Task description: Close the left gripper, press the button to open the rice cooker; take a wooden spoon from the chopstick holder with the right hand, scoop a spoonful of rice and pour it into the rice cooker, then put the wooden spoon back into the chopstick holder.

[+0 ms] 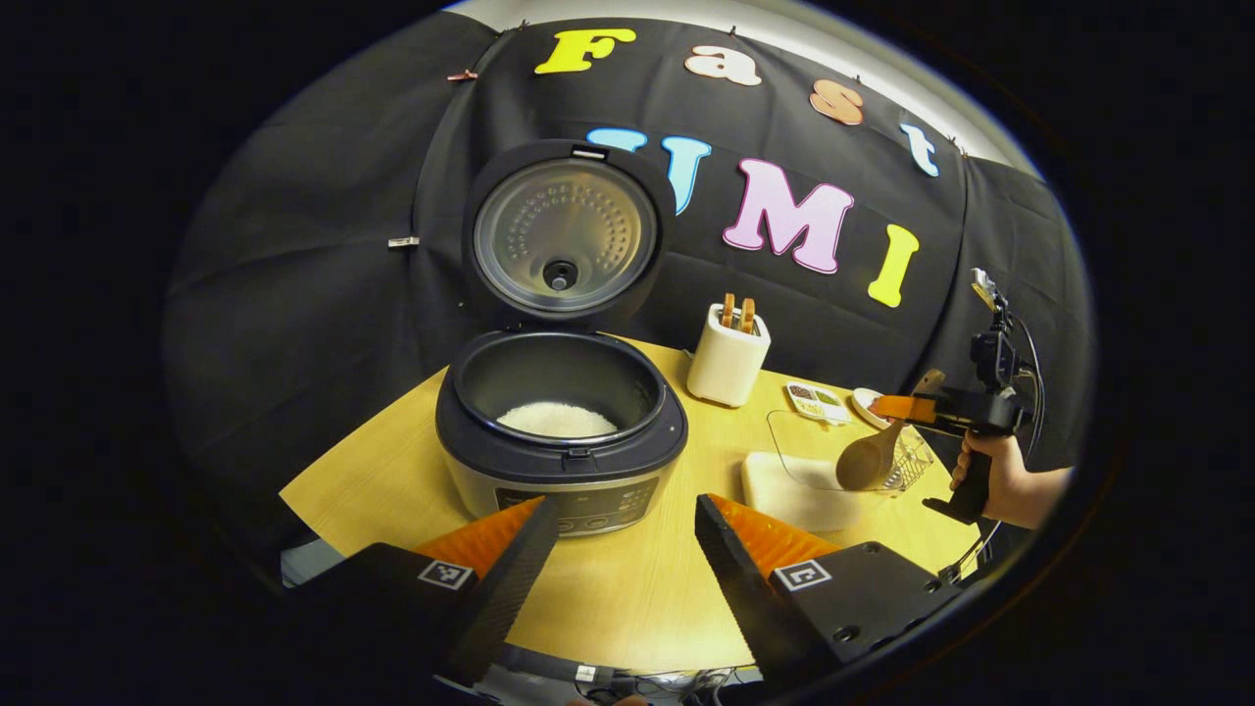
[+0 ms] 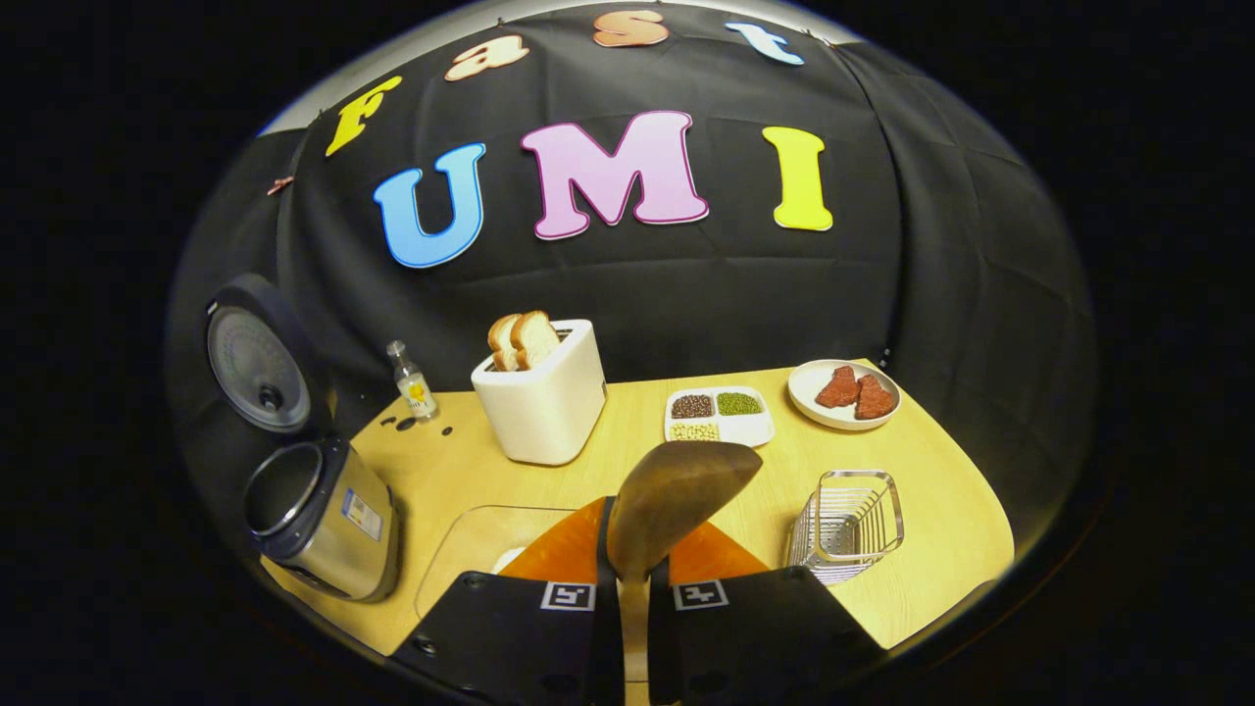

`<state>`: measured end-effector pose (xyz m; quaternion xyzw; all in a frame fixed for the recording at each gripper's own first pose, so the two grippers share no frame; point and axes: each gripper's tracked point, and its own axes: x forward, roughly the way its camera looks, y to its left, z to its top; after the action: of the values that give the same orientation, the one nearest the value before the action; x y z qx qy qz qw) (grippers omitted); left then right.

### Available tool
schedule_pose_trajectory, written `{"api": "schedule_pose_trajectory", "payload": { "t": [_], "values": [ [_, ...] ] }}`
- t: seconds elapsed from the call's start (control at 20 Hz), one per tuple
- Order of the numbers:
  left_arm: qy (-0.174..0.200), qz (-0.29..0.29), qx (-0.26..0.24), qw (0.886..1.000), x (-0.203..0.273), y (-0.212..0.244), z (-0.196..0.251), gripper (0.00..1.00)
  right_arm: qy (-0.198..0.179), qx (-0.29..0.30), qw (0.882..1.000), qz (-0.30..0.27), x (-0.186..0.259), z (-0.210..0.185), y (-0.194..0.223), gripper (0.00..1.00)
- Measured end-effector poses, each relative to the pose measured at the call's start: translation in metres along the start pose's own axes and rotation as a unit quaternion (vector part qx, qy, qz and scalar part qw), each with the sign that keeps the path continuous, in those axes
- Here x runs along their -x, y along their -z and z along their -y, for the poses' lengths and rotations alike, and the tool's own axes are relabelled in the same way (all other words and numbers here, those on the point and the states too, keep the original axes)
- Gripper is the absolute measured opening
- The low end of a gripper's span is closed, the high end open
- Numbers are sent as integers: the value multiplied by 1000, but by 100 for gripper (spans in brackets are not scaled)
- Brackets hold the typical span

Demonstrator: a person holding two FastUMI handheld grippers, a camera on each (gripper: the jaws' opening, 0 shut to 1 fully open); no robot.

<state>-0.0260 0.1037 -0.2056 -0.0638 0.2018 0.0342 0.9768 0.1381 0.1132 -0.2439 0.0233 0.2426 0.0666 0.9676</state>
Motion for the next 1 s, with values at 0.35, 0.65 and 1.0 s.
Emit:
{"api": "schedule_pose_trajectory", "payload": {
  "t": [0.35, 0.65, 1.0],
  "values": [
    [5, -9, -6, 1000, -4, 7, -2, 96, 8, -8, 1000, -14, -5, -16, 35, 14],
    [3, -11, 3, 1000, -4, 8, -2, 93, -11, -90, 995, -47, -5, -53, 52, 14],
    [5, -3, 11, 1000, -7, 2, -3, 96, -20, -266, 959, -93, -11, -60, 57, 14]
  ]
}}
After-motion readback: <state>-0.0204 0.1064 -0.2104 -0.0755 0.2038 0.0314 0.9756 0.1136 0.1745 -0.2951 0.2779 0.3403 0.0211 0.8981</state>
